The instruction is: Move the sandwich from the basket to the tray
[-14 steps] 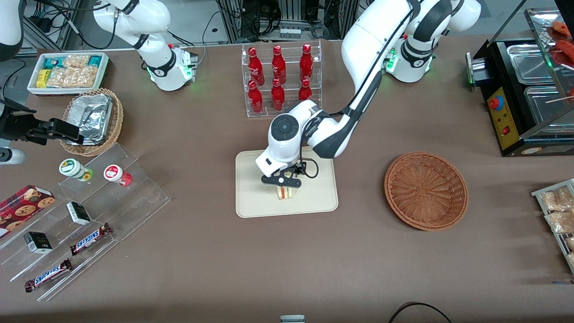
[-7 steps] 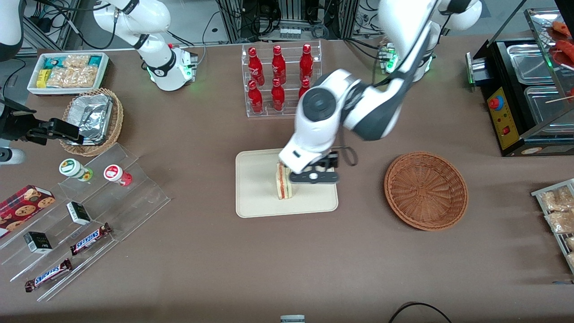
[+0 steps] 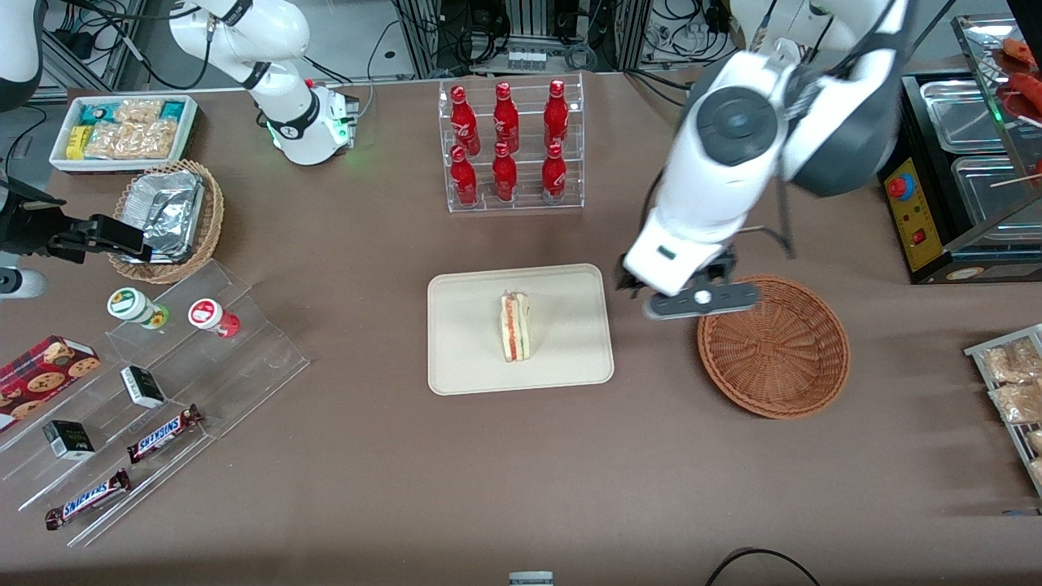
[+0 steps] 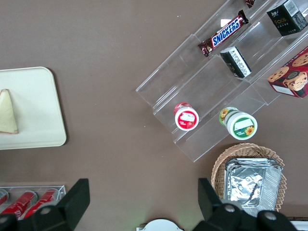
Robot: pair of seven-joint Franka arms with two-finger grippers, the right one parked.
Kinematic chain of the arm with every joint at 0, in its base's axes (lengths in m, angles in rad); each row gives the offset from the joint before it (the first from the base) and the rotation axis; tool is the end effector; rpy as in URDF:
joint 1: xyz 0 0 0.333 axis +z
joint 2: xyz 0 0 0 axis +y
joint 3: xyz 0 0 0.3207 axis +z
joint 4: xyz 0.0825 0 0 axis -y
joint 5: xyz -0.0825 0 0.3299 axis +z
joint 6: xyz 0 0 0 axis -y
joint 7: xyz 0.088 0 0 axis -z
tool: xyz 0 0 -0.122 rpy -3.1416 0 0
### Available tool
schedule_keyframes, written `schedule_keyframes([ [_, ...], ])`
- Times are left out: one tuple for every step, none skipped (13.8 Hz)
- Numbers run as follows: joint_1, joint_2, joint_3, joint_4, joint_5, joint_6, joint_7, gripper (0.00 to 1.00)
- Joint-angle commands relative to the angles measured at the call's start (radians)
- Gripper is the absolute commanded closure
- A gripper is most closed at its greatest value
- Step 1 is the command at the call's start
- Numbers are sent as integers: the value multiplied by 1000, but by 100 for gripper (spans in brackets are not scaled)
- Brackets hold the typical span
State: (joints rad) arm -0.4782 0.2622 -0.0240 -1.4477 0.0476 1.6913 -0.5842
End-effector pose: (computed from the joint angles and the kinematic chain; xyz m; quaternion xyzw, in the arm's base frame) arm 0.5176 -0.2763 0.5338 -0.9990 -0.0383 -0.0027 0.0223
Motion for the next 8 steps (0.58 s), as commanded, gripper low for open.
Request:
schedule_keyframes([
  [72,-92,-10,-63,11,-39,82,0],
  [96,-113,-10,-63,11,-61,122,0],
  [133,-132,-10,-65,11,-85,163,0],
  [163,-155,-10,-69,11,-113,212,0],
  [199,-184,-10,-89,11,-120,260,0],
  [232,-208,-10,-112,8,-119,300,0],
  [263,-236,-10,-140,2,-113,347,0],
  [288,-245,-10,-160,-3,-108,384,0],
])
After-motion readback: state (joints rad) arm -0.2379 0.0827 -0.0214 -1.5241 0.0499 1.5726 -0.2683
